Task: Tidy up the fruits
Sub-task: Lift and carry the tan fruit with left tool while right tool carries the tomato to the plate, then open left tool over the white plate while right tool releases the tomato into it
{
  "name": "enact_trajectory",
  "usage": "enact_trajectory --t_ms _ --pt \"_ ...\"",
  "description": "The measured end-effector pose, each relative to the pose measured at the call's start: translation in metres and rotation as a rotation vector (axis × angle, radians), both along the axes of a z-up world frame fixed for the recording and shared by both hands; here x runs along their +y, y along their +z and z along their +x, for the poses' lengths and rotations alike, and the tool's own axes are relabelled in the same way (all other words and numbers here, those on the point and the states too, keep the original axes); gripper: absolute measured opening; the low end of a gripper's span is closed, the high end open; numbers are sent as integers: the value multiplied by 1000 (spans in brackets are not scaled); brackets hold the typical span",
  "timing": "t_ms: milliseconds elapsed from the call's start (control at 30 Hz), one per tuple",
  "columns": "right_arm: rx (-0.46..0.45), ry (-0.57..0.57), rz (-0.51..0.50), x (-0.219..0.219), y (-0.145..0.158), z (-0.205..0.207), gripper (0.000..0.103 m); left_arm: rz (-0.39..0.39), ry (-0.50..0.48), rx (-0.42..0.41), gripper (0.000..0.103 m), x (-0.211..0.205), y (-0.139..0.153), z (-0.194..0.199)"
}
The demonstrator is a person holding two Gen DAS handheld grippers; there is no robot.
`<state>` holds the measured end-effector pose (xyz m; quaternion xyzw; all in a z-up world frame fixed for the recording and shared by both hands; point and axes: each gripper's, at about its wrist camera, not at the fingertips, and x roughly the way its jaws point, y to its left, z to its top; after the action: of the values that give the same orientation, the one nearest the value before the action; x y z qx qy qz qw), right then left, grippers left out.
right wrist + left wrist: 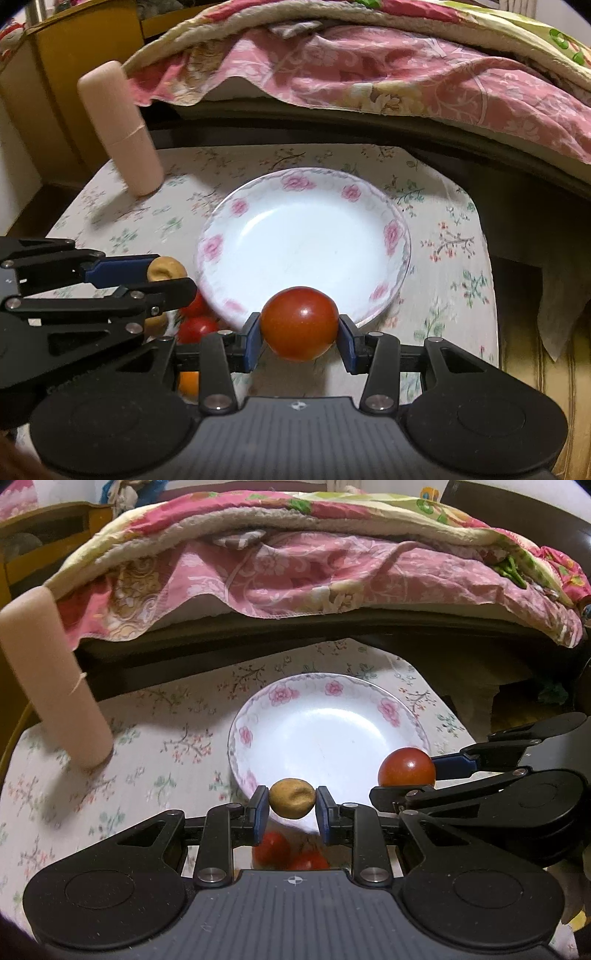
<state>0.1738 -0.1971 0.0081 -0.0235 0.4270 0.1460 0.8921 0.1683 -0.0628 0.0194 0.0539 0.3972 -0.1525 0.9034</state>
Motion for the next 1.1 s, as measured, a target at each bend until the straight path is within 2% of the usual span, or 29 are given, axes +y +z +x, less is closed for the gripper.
enact_trajectory --t_ms 300,600,1100 --pt "4 -9 -7 -9 -15 32 44 29 -18 11 33 -10 -15 23" --pt "-8 24 -38 -5 -22 37 44 39 -5 31 34 -8 -23 29" --pt "-38 24 -33 -5 -16 35 47 58 3 6 48 -1 -9 20"
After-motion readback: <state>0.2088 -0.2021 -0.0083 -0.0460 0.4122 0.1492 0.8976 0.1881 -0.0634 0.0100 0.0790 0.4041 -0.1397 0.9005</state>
